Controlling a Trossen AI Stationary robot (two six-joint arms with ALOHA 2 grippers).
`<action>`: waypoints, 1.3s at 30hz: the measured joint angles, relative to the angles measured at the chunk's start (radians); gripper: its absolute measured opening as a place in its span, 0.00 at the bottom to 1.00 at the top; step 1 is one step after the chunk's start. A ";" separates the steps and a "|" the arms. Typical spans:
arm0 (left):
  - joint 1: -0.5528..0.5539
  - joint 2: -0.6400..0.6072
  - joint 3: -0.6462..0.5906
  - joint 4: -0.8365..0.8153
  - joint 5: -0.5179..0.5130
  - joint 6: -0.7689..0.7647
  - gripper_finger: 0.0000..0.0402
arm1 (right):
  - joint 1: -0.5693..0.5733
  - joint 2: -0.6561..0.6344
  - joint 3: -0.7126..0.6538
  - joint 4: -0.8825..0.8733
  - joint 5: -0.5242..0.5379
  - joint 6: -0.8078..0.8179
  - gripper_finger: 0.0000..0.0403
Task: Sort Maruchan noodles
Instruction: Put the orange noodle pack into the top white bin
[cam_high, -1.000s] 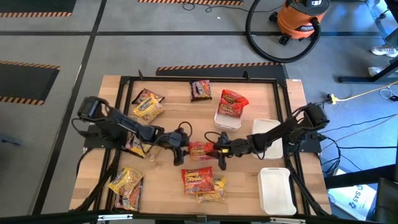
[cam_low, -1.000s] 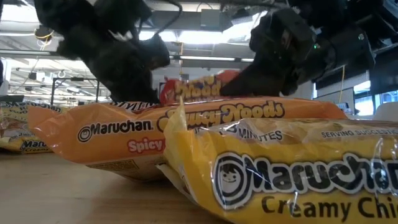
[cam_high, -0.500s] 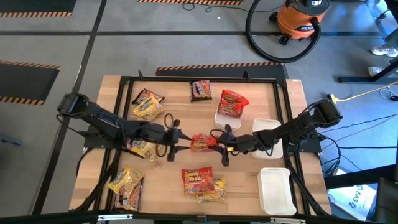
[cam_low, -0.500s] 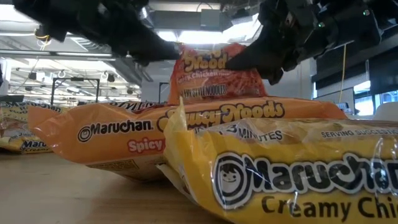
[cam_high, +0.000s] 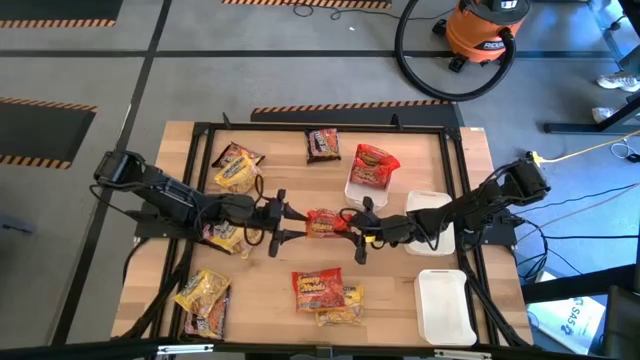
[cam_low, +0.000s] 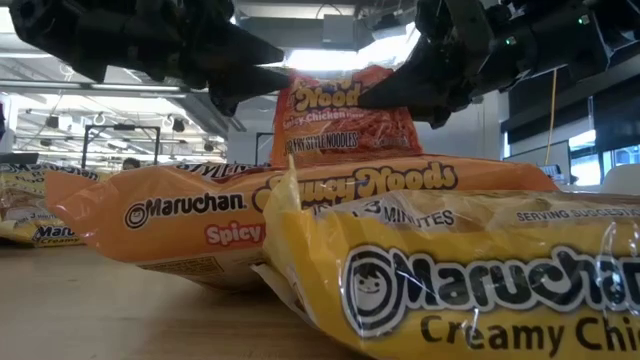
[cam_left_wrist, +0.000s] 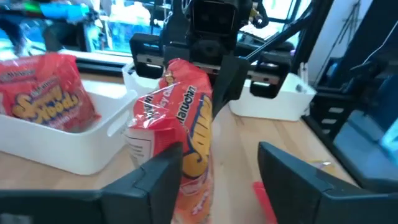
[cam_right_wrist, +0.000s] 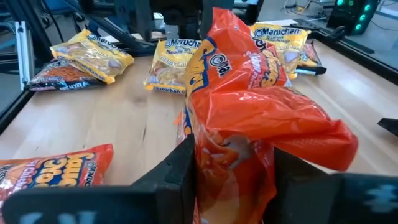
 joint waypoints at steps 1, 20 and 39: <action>0.008 -0.003 0.000 0.000 0.017 -0.022 0.54 | 0.000 0.000 0.000 0.004 0.000 -0.001 0.26; 0.053 -0.071 0.001 -0.091 0.009 -0.083 0.65 | -0.001 0.001 0.033 0.036 0.032 -0.082 0.25; 0.034 -0.167 0.001 -0.271 -0.011 -0.095 0.65 | 0.000 0.000 0.089 0.071 0.051 -0.215 0.25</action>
